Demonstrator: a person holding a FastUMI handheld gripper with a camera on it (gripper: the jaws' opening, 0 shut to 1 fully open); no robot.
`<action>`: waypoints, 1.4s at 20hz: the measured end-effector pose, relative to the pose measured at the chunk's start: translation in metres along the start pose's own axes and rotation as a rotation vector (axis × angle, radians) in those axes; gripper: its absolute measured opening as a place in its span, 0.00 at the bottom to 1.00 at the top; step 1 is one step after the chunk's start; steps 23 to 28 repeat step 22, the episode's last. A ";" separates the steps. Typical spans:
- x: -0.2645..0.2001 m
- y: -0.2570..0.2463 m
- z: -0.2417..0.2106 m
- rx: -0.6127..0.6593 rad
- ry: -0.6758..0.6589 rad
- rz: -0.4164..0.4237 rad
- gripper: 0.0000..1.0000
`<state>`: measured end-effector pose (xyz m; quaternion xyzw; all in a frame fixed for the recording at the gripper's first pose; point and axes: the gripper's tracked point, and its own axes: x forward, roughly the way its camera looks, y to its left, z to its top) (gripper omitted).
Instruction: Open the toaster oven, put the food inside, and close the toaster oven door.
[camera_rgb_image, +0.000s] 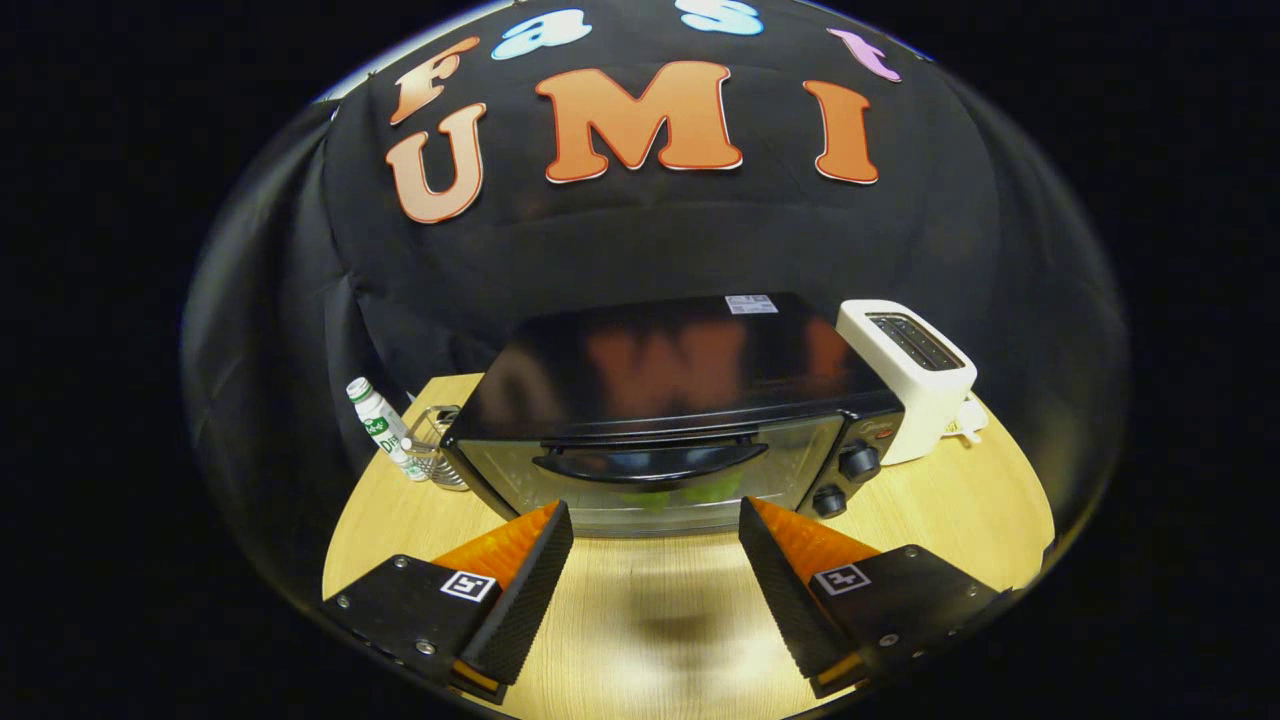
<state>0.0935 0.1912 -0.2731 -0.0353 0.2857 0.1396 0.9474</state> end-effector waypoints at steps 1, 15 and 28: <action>-0.006 -0.012 0.009 -0.017 -0.021 -0.020 0.99; -0.184 -0.145 0.155 -0.025 -0.382 -0.198 0.99; -0.215 -0.156 0.159 0.039 -0.476 -0.233 0.99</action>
